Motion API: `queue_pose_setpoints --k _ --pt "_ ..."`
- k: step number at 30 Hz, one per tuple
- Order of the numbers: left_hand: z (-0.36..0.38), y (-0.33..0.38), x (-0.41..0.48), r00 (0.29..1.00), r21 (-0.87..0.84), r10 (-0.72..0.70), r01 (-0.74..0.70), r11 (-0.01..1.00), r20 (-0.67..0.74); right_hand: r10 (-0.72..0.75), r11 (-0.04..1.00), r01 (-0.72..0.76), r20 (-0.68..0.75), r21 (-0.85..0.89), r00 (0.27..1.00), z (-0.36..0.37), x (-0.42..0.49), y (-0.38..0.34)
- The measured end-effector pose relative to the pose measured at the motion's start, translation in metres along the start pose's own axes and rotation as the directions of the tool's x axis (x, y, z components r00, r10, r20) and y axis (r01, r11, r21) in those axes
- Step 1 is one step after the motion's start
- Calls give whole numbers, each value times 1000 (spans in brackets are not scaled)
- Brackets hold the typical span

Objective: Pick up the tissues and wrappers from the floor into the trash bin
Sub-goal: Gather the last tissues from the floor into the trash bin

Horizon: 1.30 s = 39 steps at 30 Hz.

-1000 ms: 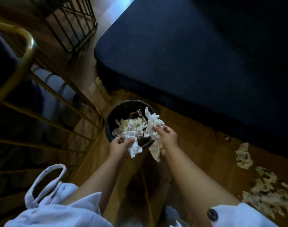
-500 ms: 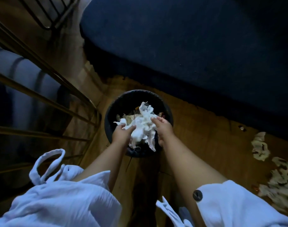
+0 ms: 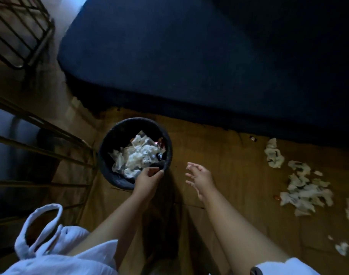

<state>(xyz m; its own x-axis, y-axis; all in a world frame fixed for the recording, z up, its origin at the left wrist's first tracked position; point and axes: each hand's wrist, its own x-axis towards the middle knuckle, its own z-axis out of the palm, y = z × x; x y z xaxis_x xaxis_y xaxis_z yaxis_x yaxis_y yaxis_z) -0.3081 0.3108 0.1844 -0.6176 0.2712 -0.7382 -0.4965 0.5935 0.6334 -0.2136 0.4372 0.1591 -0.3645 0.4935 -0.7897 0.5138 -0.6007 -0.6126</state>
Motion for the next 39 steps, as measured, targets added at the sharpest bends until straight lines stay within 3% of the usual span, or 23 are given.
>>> queue_pose_setpoints --k 6,11,19,30,39 --pt "123 -7 -52 994 132 32 -46 990 105 -29 992 43 -121 116 992 -124 -37 34" --pt "254 -31 -118 960 224 59 -123 967 272 -24 977 78 -257 200 966 -275 -66 81" --pt "398 -71 -179 902 312 -45 -101 945 429 43 953 82 -399 292 916 -464 -89 137" --pt "505 -44 -142 915 424 -35 -152 893 403 113 937 41 -413 347 904 -555 -31 133" --pt "622 -66 -58 935 426 -4 -157 891 354 87 972 13 -413 233 907 -638 93 151"
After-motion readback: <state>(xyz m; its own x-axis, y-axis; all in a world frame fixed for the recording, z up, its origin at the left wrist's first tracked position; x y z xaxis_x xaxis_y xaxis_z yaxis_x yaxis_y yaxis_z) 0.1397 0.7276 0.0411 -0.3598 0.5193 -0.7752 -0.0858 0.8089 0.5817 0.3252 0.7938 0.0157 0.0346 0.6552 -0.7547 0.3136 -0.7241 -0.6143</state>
